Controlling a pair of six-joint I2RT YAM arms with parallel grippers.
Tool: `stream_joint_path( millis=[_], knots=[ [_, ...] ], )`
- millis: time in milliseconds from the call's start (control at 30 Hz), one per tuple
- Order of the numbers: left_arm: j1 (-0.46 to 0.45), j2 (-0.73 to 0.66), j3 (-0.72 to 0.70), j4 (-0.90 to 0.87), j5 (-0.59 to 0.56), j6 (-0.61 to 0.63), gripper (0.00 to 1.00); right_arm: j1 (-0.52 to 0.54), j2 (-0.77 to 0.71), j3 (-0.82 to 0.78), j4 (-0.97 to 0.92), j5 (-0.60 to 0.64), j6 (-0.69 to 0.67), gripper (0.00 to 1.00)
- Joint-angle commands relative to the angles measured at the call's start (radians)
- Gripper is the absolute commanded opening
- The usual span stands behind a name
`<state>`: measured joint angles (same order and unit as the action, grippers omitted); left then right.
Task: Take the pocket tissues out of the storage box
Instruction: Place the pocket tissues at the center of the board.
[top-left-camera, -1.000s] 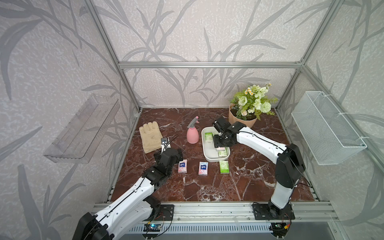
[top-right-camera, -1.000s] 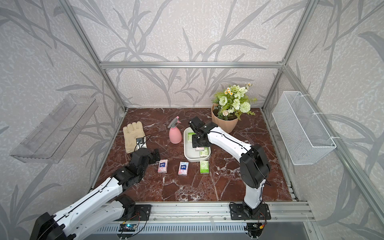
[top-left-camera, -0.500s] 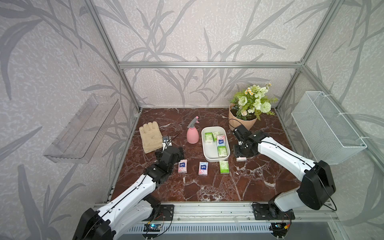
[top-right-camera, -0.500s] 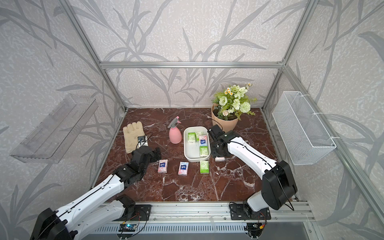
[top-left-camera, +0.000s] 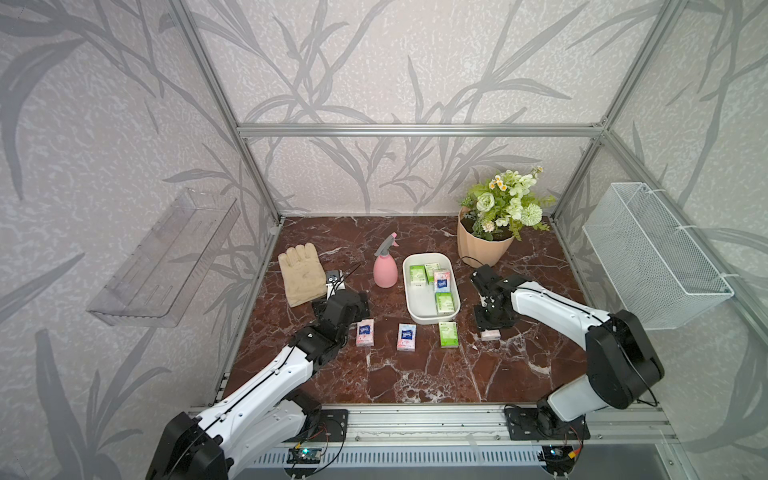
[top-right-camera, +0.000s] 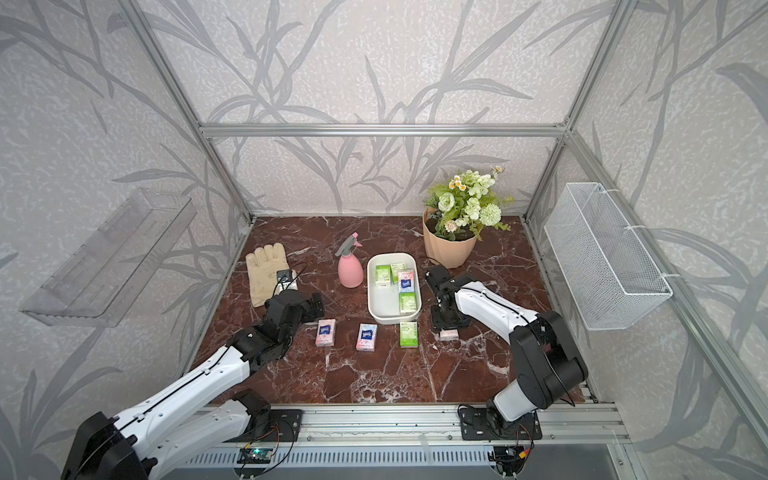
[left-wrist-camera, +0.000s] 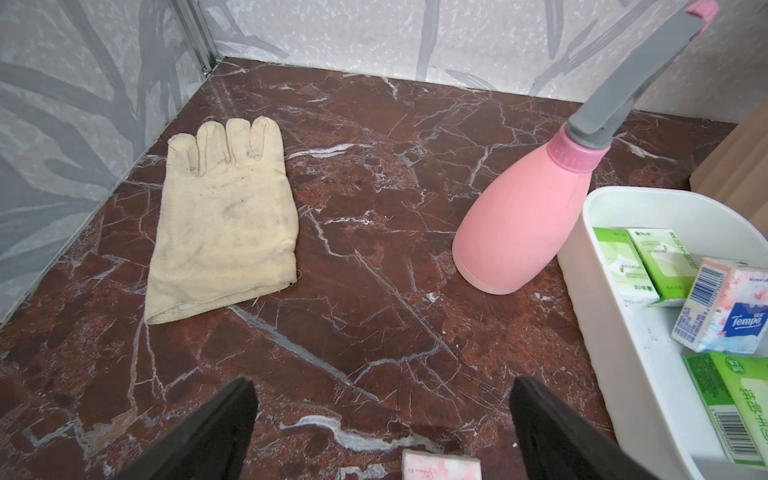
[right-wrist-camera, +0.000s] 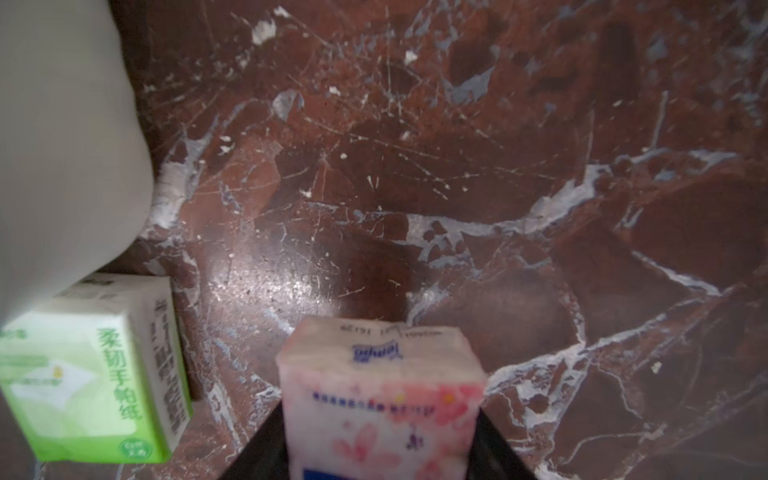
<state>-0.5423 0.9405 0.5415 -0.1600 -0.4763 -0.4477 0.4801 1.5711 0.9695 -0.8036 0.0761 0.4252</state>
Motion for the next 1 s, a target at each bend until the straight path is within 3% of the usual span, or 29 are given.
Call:
stream_joint_path(
  millis=[0, 333, 633, 833, 967],
  knots=[
    [0.004, -0.009, 0.028, -0.007, -0.002, -0.008, 1.0, -0.007, 0.041, -0.005, 0.026, -0.018, -0.017, 0.56],
    [0.004, -0.027, 0.025, -0.022, -0.003, -0.013, 1.0, -0.012, 0.108, -0.017, 0.048, -0.027, -0.014, 0.58],
    [0.005, -0.034, 0.034, -0.021, 0.018, 0.009, 1.0, -0.012, 0.085, -0.013, 0.039, -0.014, -0.011, 0.67],
    [0.005, -0.026, 0.063, -0.017, 0.087, 0.014, 1.0, -0.014, 0.019, 0.002, 0.0, 0.018, -0.006, 0.72],
    [0.004, 0.004, 0.092, 0.014, 0.195, 0.011, 1.0, -0.021, -0.048, 0.019, -0.029, 0.039, -0.003, 0.75]
  ],
)
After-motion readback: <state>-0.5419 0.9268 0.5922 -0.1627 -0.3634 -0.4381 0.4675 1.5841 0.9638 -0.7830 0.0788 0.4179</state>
